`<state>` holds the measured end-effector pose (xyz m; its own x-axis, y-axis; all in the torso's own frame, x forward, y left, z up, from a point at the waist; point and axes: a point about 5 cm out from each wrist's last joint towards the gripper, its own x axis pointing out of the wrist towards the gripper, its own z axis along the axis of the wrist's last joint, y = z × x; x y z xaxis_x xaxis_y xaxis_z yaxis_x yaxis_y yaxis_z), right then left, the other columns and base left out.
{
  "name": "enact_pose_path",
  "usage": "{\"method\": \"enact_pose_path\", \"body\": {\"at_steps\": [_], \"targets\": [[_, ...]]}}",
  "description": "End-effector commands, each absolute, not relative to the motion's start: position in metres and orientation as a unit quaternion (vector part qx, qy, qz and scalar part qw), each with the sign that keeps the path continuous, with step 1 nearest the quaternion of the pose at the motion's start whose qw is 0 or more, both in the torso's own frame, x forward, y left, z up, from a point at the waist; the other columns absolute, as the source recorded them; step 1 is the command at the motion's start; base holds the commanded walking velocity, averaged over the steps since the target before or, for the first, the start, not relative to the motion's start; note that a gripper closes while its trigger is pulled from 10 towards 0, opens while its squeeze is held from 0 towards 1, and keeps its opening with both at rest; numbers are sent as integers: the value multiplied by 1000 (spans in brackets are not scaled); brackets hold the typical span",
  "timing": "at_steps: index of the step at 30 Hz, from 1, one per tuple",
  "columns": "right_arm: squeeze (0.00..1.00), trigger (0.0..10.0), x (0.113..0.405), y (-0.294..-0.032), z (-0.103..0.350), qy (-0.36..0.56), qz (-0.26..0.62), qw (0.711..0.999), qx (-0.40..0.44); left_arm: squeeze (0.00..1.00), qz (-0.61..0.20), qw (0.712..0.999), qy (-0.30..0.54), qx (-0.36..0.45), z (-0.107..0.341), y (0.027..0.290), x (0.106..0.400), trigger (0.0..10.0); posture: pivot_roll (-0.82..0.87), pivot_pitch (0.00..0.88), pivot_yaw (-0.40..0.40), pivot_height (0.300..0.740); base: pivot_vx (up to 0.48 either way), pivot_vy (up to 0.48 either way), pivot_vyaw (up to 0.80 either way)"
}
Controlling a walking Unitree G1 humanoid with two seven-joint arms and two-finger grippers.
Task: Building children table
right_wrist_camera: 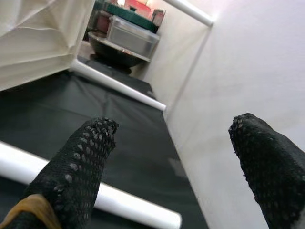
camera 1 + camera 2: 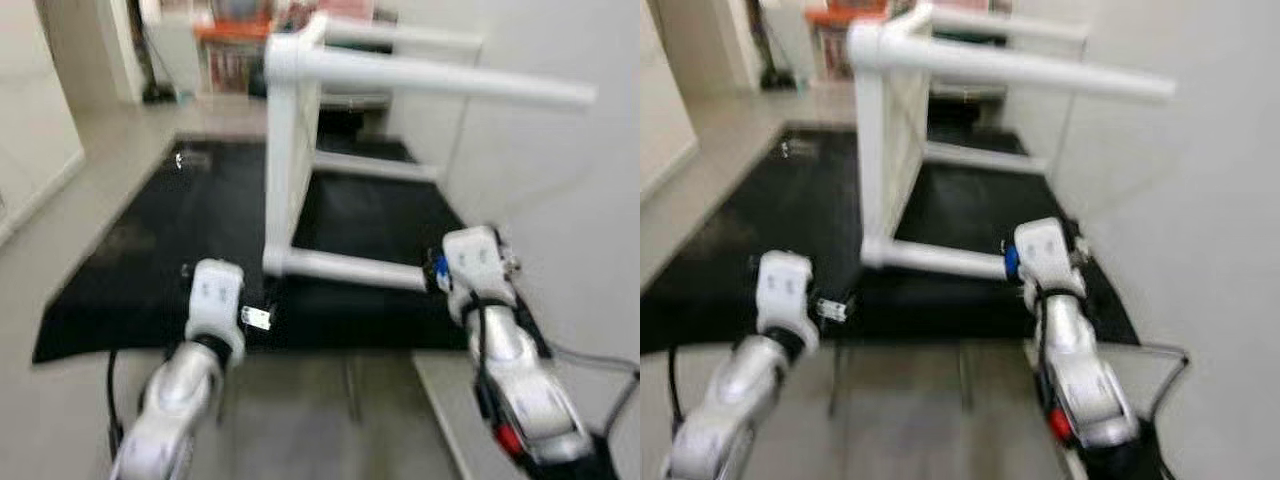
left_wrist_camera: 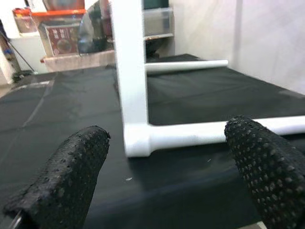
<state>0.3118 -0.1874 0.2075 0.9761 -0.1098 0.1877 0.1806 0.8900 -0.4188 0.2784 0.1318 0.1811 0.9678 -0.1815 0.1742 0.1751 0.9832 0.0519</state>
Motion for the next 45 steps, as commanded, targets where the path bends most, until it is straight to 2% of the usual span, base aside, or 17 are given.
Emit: {"method": "enact_pose_path", "body": {"at_steps": [1, 14, 17, 24, 29, 34, 41, 45], "targets": [[0, 10000, 312, -191, 210, -88, -72, 967, -229, 0, -89, 992, -91, 7, 181, 131, 278, 10000, 10, 0, -33, 740, 0, 0, 0], [0, 10000, 315, -193, 230, -143, -58, 955, -252, 0, -64, 994, -89, -4, 178, 138, 281, 10000, 9, 0, -29, 740, 0, 0, 0], [0, 10000, 314, -187, 232, -162, -43, 945, -281, 0, -46, 994, -98, -14, 179, 143, 281, 10000, 10, 0, -29, 740, 0, 0, 0], [0, 10000, 317, -176, 236, -187, -25, 929, -317, 0, -51, 993, -108, -17, 183, 140, 284, 10000, 13, 0, -32, 740, 371, 0, 0], [0, 10000, 322, -175, 245, -207, -29, 911, -356, 0, -53, 992, -109, -18, 183, 138, 285, 10000, 14, 0, -33, 740, 402, 0, 0], [0, 10000, 331, -183, 270, -253, -47, 866, -429, 0, -54, 992, -113, -22, 183, 136, 286, 10000, 9, 0, -33, 740, 403, 0, 0], [0, 10000, 332, -189, 287, -288, -68, 847, -441, 0, -59, 991, -118, -27, 185, 131, 286, 10000, 9, 0, -41, 740, 161, 0, 0], [0, 10000, 331, -188, 274, -264, -47, 869, -417, 0, -77, 991, -110, -24, 182, 127, 284, 10000, 10, 0, -41, 740, 0, 0, 0]]}}
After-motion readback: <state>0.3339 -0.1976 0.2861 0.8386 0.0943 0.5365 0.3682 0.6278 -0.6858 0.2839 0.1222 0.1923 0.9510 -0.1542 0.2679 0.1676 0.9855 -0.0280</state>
